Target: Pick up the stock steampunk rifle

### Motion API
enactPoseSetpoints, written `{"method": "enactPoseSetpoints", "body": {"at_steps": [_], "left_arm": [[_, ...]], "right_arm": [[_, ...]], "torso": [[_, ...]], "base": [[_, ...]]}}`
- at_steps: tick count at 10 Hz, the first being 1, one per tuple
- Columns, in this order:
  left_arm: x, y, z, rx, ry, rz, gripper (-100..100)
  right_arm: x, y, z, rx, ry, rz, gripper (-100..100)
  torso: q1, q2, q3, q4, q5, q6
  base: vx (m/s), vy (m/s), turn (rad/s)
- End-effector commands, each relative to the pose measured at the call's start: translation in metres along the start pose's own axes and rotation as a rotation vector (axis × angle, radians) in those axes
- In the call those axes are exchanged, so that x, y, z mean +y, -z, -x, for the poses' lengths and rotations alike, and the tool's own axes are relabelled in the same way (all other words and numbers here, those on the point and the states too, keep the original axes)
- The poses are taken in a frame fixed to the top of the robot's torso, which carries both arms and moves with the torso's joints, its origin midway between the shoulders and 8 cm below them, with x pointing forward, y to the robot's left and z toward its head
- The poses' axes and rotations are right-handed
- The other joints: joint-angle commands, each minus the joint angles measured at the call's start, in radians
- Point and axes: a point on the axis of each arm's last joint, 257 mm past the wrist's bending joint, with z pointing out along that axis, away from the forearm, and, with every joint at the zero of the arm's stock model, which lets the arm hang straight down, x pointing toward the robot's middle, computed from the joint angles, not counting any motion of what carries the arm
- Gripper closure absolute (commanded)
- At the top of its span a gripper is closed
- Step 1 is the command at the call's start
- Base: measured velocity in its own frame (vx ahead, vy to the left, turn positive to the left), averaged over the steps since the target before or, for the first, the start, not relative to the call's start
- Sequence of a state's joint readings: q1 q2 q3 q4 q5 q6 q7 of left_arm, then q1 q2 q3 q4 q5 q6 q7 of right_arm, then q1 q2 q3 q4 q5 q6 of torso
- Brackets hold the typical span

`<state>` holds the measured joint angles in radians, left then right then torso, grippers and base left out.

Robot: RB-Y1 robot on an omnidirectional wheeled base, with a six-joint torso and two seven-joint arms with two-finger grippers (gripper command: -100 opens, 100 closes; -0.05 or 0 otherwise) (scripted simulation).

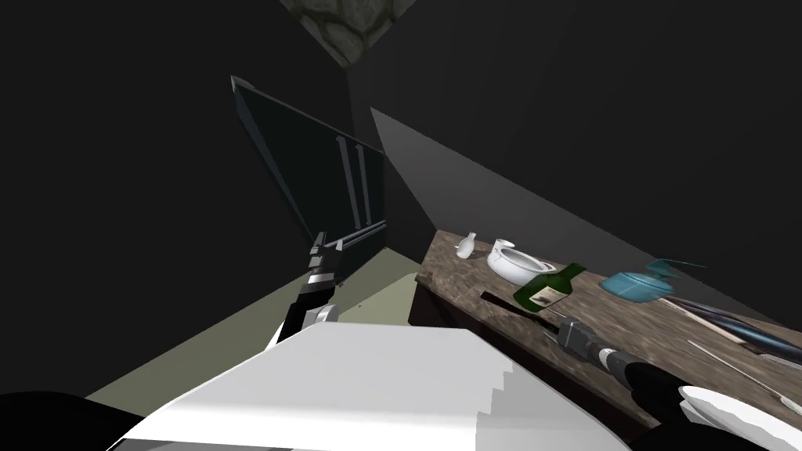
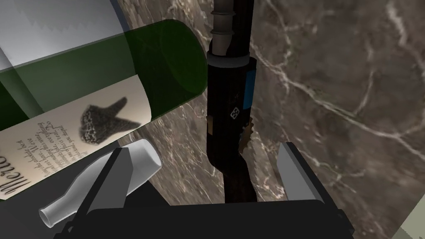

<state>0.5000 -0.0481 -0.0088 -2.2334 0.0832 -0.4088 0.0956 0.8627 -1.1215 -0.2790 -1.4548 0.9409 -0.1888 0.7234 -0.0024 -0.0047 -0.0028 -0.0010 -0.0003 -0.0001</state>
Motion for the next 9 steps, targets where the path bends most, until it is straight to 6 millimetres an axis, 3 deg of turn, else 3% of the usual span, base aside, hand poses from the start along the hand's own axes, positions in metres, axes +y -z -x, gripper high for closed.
{"method": "enactPoseSetpoints", "body": {"at_steps": [1, 2, 3, 4, 5, 9], "left_arm": [[0.000, 0.000, 0.000, 0.000, 0.000, 0.000, 0], [0.000, 0.000, 0.000, 0.000, 0.000, 0.000, 0], [0.000, 0.000, 0.000, 0.000, 0.000, 0.000, 0], [0.000, 0.000, 0.000, 0.000, 0.000, 0.000, 0], [0.000, 0.000, 0.000, 0.000, 0.000, 0.000, 0], [0.000, 0.000, 0.000, 0.000, 0.000, 0.000, 0]], "right_arm": [[0.000, 0.000, 0.000, 0.000, 0.000, 0.000, -100], [0.001, 0.000, -0.001, 0.004, 0.004, 0.002, 0], [0.013, -0.003, -0.005, 0.017, -0.008, -0.001, -100], [0.008, -0.001, 0.000, 0.009, -0.002, 0.003, -100], [0.008, -0.002, -0.001, 0.012, -0.003, 0.000, 100], [0.009, -0.002, -0.001, 0.011, -0.004, 0.002, 100]], "torso": [[0.000, 0.000, 0.000, 0.000, 0.000, 0.000], [0.001, 0.002, 0.001, 0.000, 0.000, 0.000], [0.002, 0.004, 0.003, 0.001, 0.000, 0.001], [-0.001, 0.003, 0.002, 0.001, 0.000, 0.000], [0.000, 0.003, 0.002, 0.001, 0.000, 0.001], [0.003, 0.006, 0.004, 0.002, 0.001, 0.001]], "base": [[0.044, -0.019, 0.023], [0.008, -0.004, -0.001], [0.057, -0.055, 0.125], [0.036, -0.038, 0.042], [0.003, -0.002, -0.011], [0.000, 0.000, 0.000]]}}
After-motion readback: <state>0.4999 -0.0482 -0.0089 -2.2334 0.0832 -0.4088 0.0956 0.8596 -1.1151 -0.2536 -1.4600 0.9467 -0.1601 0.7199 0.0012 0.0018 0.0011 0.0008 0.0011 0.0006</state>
